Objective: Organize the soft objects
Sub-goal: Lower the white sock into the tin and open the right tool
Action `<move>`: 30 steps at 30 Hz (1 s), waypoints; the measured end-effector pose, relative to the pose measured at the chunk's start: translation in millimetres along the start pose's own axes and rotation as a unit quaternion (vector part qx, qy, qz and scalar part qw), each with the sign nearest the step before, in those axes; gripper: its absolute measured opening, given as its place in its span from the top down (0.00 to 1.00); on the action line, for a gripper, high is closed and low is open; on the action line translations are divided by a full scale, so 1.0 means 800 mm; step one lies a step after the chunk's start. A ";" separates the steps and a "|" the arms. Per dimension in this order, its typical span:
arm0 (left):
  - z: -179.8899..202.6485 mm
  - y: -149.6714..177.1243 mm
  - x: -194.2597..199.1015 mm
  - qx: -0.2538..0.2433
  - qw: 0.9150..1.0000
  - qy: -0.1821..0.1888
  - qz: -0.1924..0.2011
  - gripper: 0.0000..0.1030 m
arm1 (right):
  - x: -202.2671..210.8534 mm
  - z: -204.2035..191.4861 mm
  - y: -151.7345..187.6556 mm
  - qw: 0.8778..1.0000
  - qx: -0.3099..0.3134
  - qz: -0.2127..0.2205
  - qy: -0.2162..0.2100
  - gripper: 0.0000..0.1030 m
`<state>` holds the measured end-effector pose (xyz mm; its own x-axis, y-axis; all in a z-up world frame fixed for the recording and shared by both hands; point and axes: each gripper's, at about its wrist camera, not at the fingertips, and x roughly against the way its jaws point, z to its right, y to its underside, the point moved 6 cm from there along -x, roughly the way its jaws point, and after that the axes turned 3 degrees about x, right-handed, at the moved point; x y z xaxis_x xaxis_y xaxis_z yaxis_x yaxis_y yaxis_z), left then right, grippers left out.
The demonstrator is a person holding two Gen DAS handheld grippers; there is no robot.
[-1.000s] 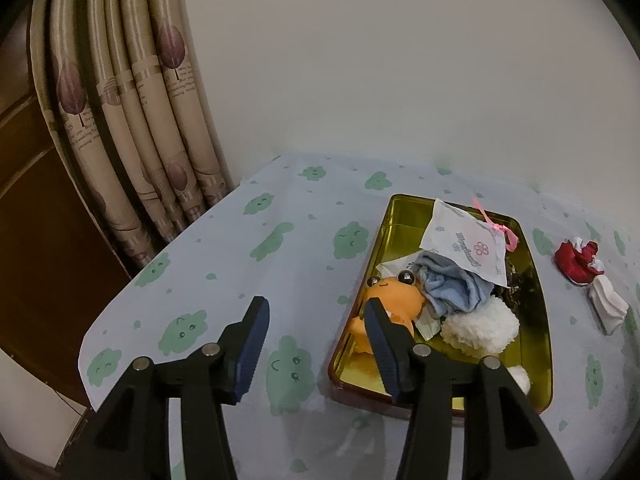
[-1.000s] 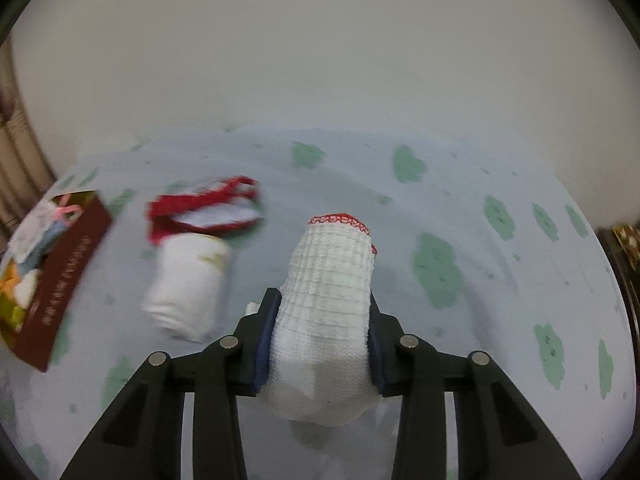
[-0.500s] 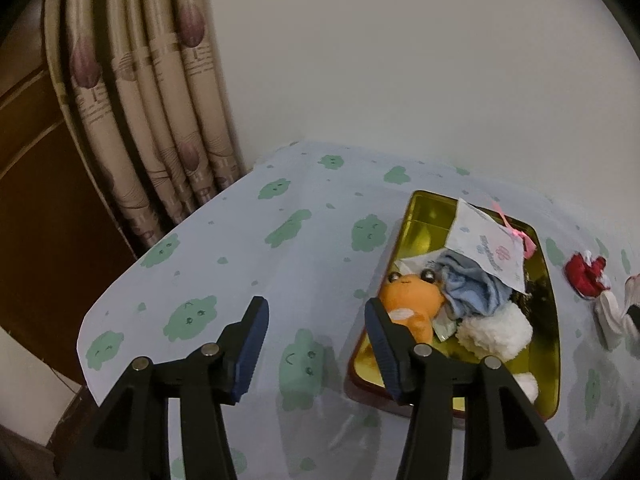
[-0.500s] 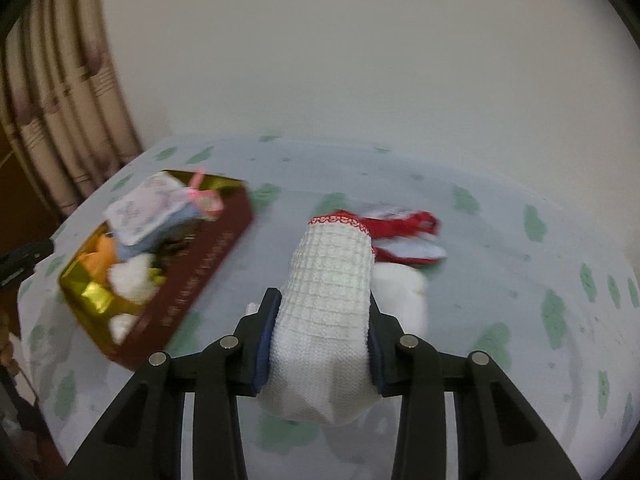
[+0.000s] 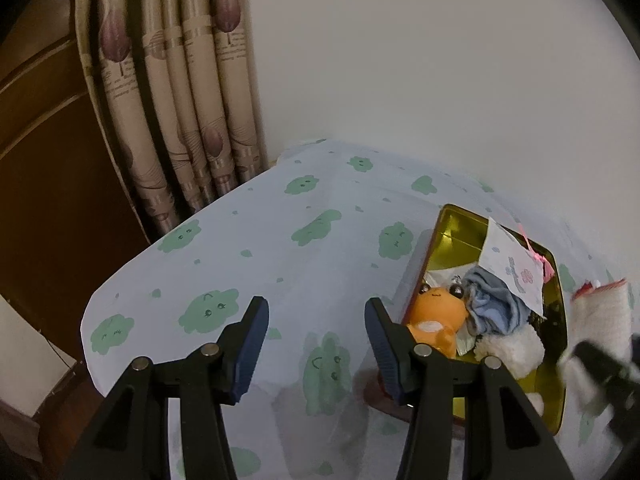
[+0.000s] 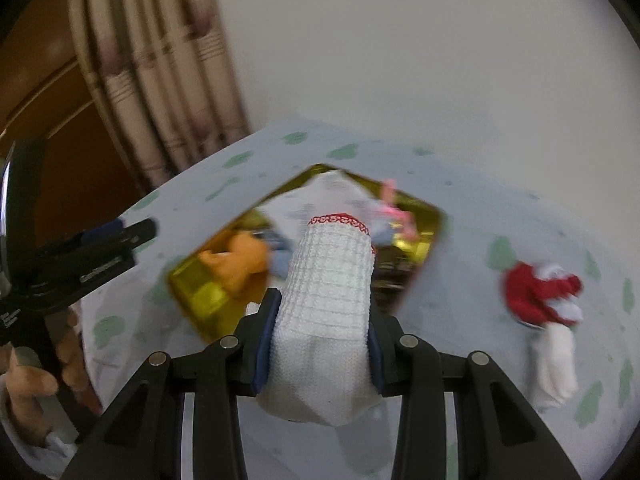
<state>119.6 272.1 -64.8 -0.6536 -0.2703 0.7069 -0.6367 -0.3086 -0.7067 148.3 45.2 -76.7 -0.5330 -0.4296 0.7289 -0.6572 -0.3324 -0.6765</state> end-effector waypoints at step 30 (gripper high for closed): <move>-0.024 -0.003 -0.007 0.036 0.999 -0.010 -0.008 0.50 | 0.006 0.011 -0.001 1.000 -0.015 0.019 0.007 0.29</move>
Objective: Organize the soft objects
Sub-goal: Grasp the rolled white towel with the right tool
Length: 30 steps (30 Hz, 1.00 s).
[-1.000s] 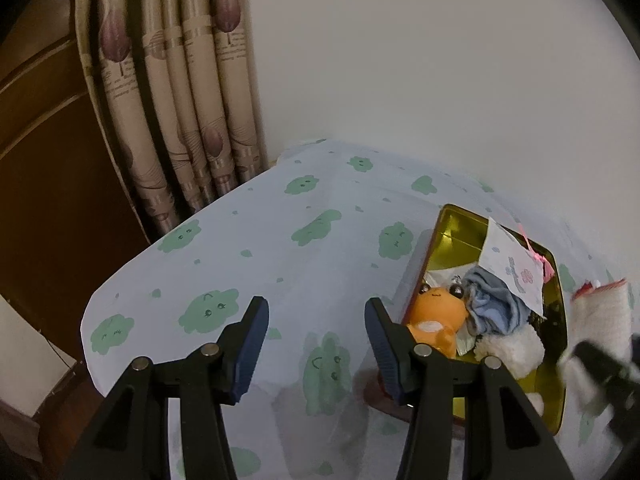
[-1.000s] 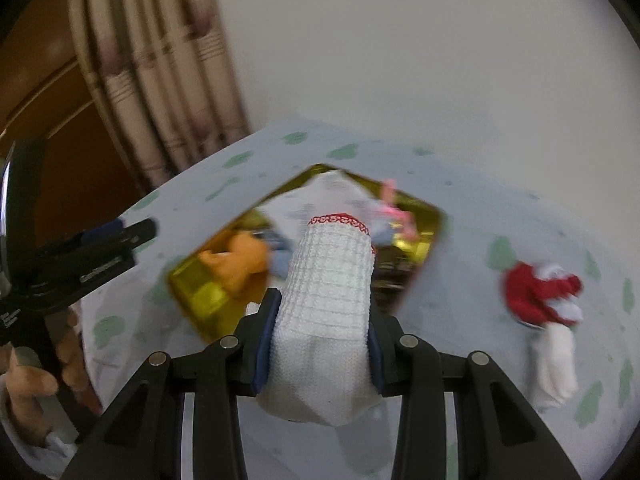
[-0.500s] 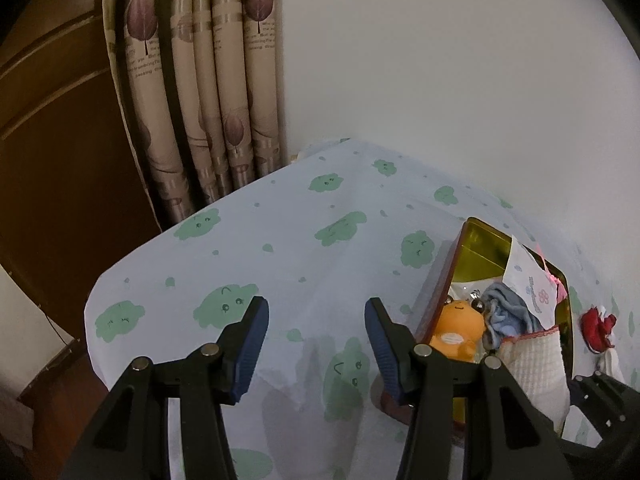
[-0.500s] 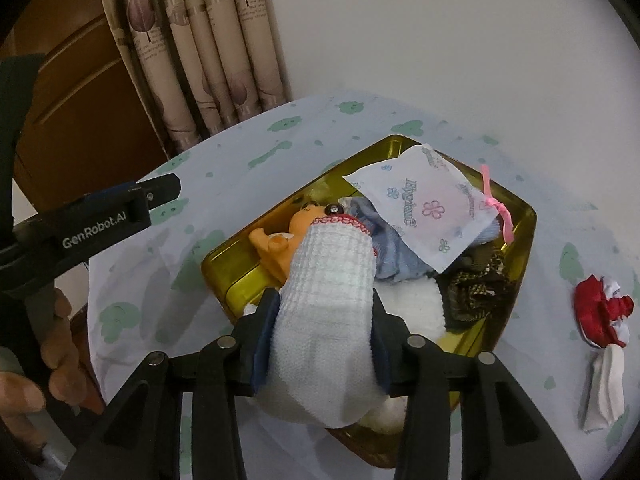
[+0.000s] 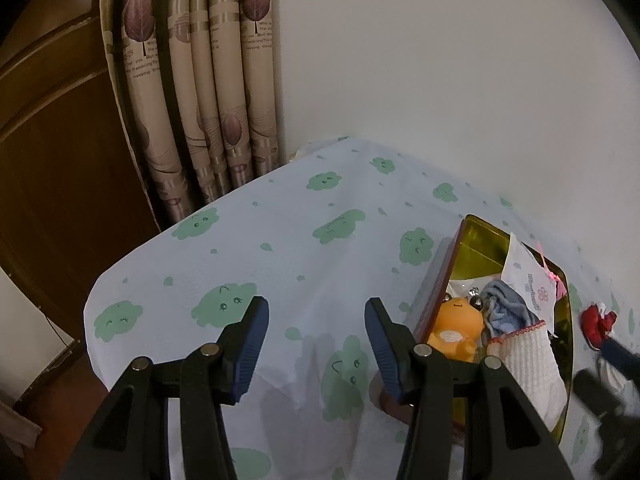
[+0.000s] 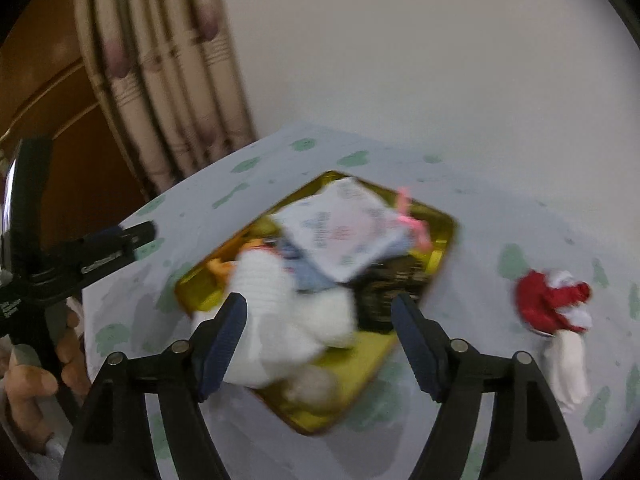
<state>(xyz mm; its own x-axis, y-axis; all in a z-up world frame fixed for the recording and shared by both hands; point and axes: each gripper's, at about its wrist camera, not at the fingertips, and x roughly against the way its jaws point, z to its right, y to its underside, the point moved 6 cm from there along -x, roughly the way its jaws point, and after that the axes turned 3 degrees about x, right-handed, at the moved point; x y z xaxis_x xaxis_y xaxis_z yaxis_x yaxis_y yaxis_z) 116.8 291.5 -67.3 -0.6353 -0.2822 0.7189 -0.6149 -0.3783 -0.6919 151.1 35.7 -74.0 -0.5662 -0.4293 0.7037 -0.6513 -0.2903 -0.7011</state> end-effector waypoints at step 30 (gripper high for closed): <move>0.008 -0.001 0.008 -0.019 0.999 -0.029 0.030 0.50 | -0.016 0.289 0.125 0.964 -0.170 -0.070 0.192 0.21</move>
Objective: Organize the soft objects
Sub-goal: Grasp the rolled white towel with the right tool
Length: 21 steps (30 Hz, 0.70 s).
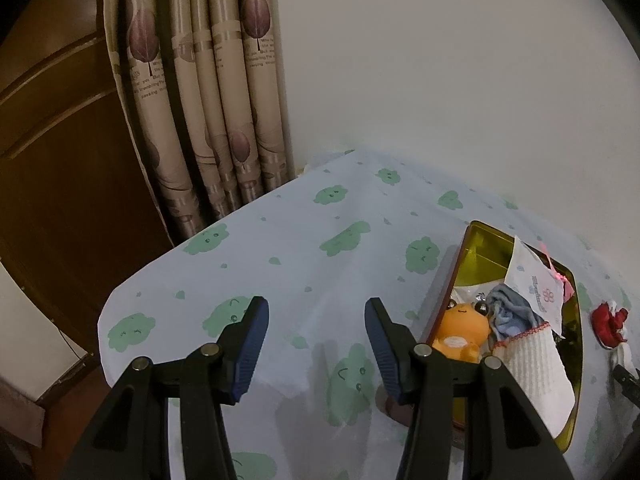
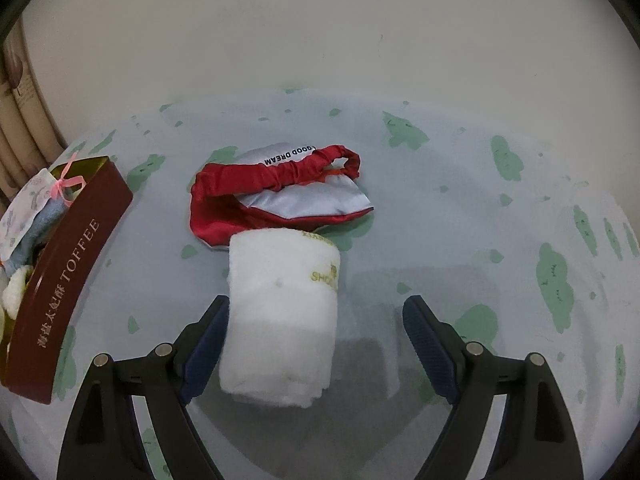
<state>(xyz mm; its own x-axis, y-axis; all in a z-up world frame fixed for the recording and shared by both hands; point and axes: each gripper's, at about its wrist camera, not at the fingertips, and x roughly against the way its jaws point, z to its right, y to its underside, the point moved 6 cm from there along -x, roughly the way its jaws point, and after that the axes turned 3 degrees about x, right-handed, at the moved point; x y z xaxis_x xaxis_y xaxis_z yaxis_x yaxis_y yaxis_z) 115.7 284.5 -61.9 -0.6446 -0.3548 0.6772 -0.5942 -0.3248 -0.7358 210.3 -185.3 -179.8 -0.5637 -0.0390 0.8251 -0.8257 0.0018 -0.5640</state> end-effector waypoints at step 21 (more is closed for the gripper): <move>0.089 -0.001 0.049 -0.084 0.995 0.041 0.026 0.50 | 0.038 0.070 0.036 0.999 -0.021 0.028 0.005 0.71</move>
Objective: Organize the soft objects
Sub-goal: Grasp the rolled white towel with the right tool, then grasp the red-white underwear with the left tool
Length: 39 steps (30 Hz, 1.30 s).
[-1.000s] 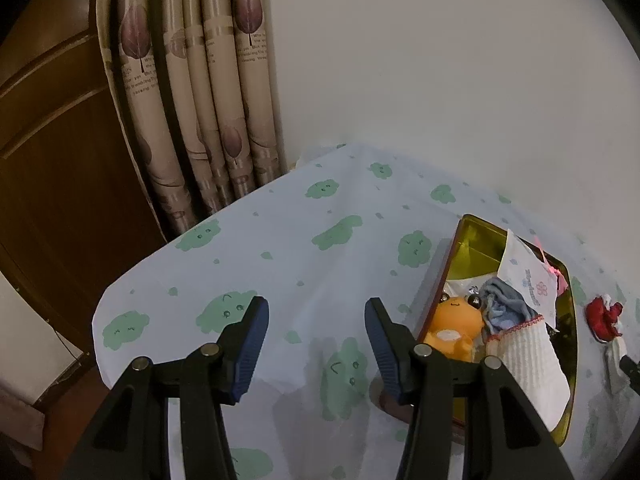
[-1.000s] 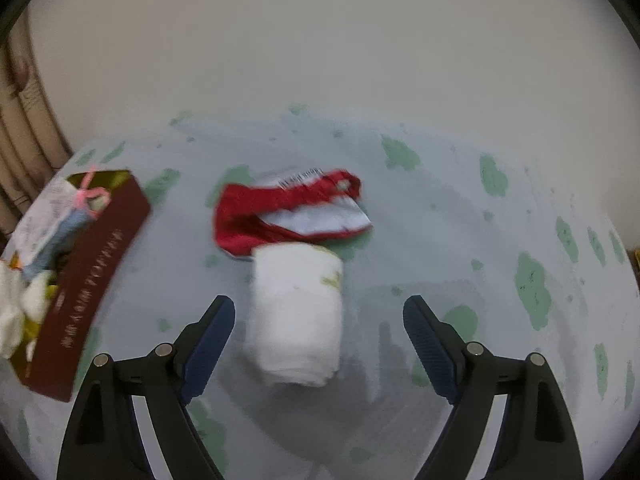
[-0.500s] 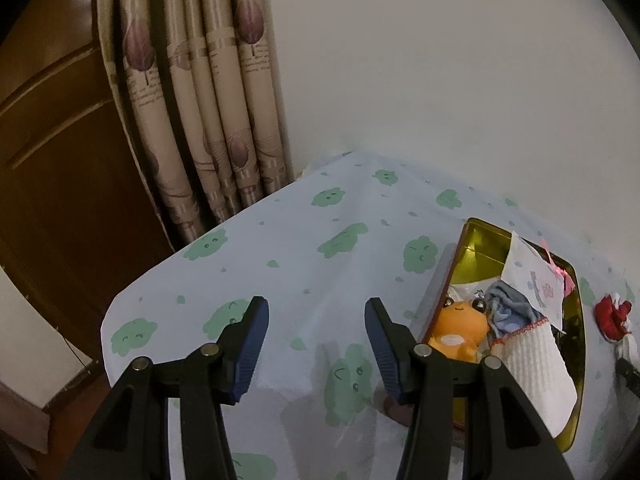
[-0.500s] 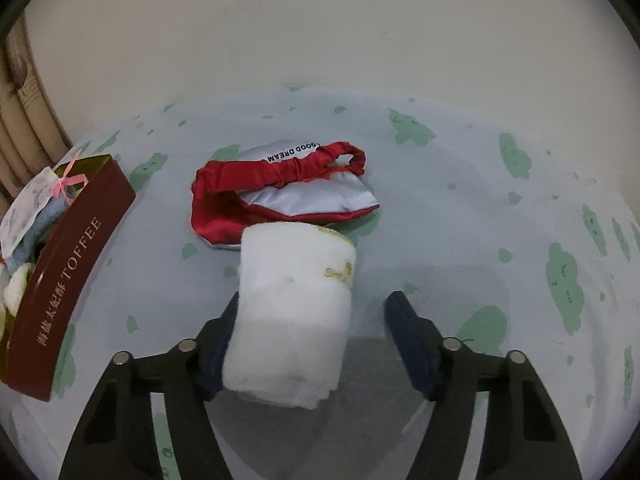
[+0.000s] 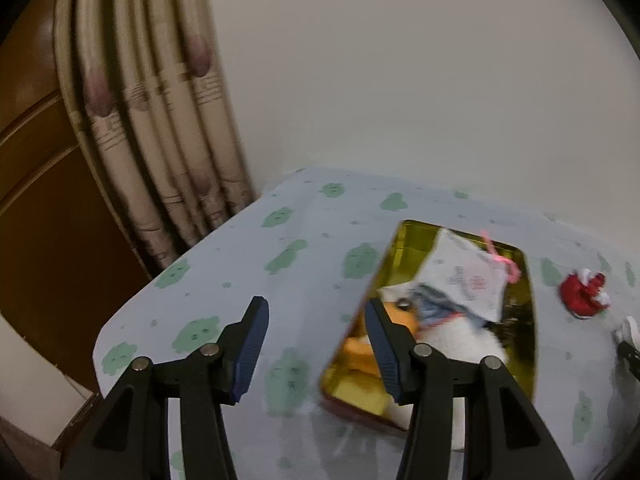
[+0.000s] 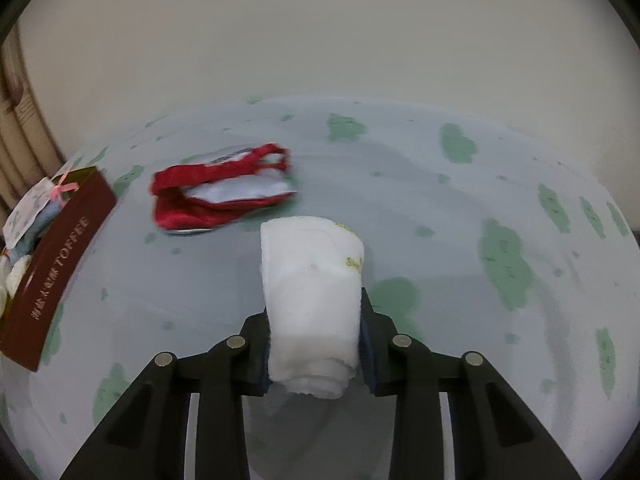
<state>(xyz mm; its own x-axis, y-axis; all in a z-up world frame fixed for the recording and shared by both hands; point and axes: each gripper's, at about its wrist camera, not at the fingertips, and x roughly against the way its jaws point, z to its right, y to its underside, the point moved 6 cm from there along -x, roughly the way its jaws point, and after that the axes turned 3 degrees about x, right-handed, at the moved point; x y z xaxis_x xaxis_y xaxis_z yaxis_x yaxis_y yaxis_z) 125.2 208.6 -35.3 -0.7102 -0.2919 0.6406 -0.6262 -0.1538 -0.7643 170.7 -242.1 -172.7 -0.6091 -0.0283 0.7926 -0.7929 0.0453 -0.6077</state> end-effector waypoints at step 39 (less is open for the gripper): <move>0.451 0.015 -0.038 -0.162 0.931 0.278 -0.171 0.46 | 0.025 0.169 0.038 0.994 -0.104 0.005 0.037 0.65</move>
<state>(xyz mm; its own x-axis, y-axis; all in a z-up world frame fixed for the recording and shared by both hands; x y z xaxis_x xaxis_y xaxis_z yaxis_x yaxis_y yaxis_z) 255.1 -124.9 -90.4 -0.4515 0.2691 0.8507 -0.8469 0.1710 -0.5035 131.9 -376.6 -181.6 -0.6080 0.0470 0.7926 -0.7610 0.2501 -0.5986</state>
